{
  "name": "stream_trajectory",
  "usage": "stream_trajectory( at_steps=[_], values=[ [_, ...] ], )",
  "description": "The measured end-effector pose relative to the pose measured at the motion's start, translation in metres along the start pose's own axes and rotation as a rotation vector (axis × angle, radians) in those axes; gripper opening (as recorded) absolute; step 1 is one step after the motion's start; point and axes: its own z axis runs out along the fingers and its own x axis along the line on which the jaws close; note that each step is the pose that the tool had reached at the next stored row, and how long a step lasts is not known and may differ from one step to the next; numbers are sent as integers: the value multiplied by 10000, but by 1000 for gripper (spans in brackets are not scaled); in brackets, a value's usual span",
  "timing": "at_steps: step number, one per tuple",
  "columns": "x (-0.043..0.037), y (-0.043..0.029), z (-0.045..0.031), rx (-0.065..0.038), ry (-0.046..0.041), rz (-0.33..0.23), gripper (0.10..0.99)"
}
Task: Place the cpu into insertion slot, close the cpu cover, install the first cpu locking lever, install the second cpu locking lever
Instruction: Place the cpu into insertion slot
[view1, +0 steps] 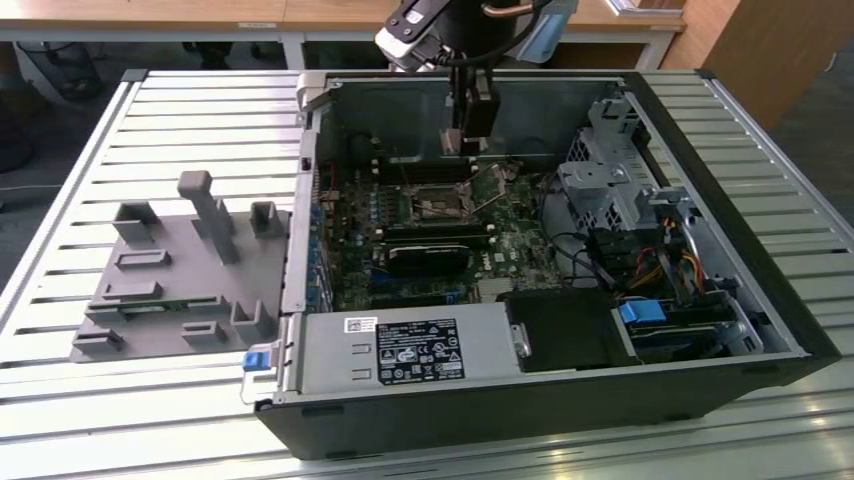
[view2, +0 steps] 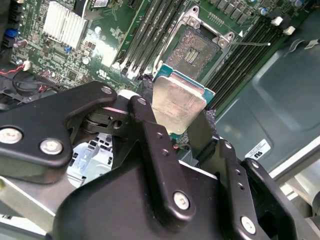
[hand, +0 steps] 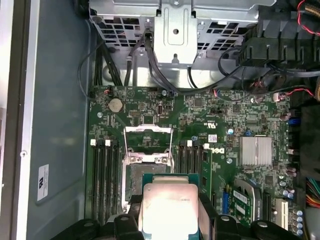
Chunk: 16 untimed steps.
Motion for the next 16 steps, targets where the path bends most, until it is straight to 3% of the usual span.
stream_trajectory(
  at_steps=[16],
  values=[
    [17,-12,138,0,0,0,525]
  ],
)
